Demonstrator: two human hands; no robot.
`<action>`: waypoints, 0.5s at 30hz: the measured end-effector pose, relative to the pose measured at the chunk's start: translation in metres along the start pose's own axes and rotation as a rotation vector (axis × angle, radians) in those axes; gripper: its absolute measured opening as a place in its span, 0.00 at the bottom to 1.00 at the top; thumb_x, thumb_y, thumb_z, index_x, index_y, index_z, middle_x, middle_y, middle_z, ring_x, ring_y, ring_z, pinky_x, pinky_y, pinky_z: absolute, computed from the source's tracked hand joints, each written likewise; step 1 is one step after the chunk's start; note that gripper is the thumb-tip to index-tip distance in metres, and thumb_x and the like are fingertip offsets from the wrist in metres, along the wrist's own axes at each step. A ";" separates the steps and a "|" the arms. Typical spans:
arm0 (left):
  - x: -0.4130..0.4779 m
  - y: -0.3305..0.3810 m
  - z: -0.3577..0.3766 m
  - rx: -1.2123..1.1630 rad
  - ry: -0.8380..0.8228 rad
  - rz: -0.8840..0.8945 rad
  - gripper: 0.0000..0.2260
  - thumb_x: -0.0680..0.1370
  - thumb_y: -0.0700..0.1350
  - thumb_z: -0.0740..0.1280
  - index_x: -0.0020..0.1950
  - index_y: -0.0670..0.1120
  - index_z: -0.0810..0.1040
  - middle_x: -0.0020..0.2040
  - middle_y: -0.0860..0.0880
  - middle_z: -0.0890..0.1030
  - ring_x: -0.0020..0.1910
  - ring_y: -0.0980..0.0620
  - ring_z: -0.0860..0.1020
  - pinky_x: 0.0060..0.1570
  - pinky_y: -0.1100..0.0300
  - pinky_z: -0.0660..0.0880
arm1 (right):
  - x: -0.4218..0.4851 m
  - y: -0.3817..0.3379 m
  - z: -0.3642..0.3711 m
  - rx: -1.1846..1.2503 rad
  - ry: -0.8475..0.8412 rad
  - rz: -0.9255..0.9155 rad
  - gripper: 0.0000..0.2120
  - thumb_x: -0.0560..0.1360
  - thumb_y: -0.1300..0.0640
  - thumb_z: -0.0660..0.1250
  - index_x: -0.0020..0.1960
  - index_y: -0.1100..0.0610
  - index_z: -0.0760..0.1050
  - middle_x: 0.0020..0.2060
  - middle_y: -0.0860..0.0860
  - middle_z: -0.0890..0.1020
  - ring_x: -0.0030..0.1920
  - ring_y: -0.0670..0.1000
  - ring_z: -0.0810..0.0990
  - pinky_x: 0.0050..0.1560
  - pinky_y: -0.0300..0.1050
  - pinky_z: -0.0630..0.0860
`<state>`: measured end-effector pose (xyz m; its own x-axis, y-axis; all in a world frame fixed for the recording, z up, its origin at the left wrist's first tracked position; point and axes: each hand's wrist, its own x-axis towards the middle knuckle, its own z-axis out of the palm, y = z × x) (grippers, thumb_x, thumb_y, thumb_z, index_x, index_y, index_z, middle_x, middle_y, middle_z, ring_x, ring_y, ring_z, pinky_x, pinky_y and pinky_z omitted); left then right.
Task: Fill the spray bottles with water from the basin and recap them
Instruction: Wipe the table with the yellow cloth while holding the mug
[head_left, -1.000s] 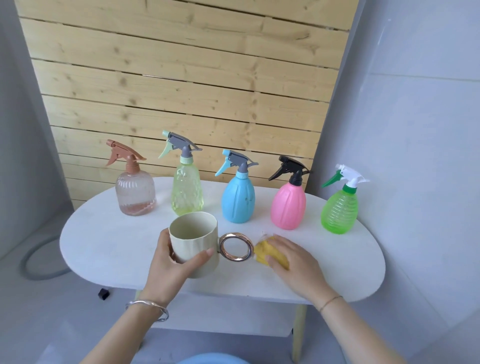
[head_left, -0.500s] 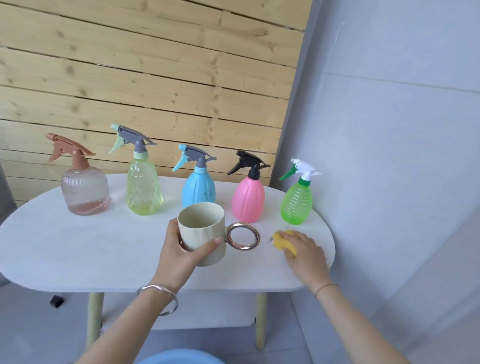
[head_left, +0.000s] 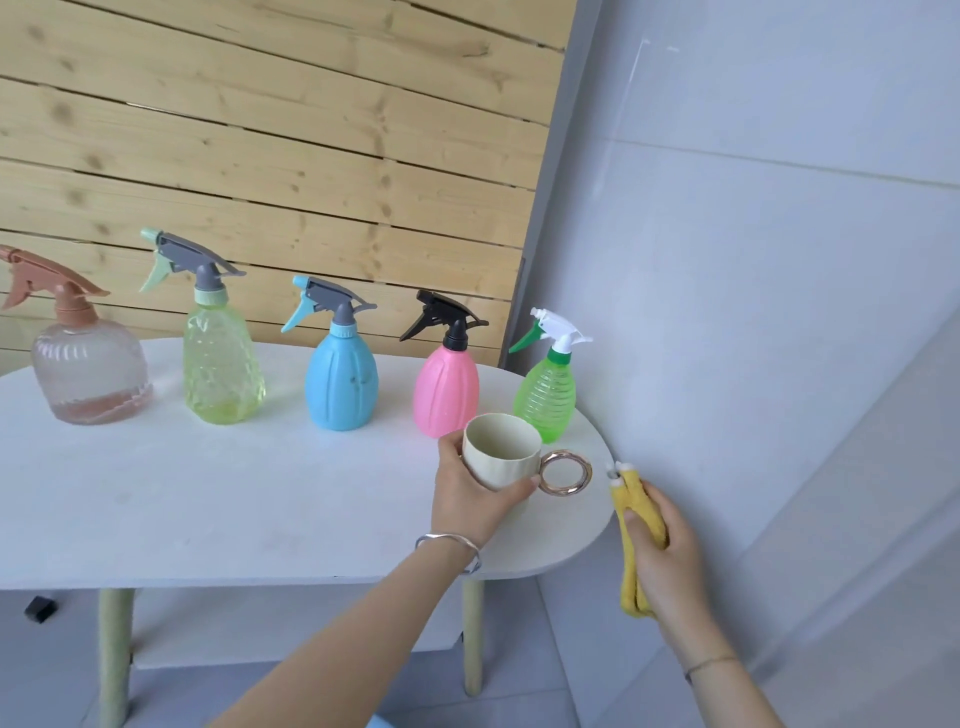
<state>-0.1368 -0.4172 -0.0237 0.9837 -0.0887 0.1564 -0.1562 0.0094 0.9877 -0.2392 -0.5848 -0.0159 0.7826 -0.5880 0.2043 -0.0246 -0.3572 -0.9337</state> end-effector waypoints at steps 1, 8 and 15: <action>0.001 -0.003 0.007 0.005 0.003 -0.005 0.35 0.61 0.42 0.82 0.58 0.52 0.64 0.52 0.60 0.74 0.50 0.61 0.76 0.42 0.76 0.70 | -0.002 -0.002 -0.002 0.020 -0.004 0.004 0.18 0.78 0.65 0.61 0.63 0.47 0.74 0.55 0.43 0.80 0.56 0.46 0.77 0.57 0.42 0.69; 0.002 -0.015 0.028 0.095 0.055 0.000 0.41 0.54 0.56 0.81 0.60 0.55 0.63 0.57 0.52 0.75 0.58 0.49 0.75 0.56 0.51 0.74 | -0.013 -0.009 0.006 0.071 -0.054 0.002 0.18 0.78 0.63 0.63 0.59 0.42 0.72 0.52 0.36 0.78 0.53 0.38 0.76 0.50 0.35 0.71; -0.008 0.000 0.010 0.161 0.007 0.050 0.53 0.57 0.58 0.81 0.73 0.47 0.57 0.65 0.51 0.66 0.68 0.49 0.66 0.68 0.50 0.66 | -0.031 -0.016 0.020 0.091 -0.097 -0.058 0.20 0.78 0.63 0.63 0.57 0.37 0.72 0.52 0.33 0.79 0.51 0.31 0.76 0.45 0.24 0.69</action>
<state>-0.1455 -0.4265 -0.0247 0.9748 -0.0849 0.2061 -0.2168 -0.1461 0.9652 -0.2505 -0.5461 -0.0137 0.8377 -0.4937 0.2336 0.0758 -0.3185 -0.9449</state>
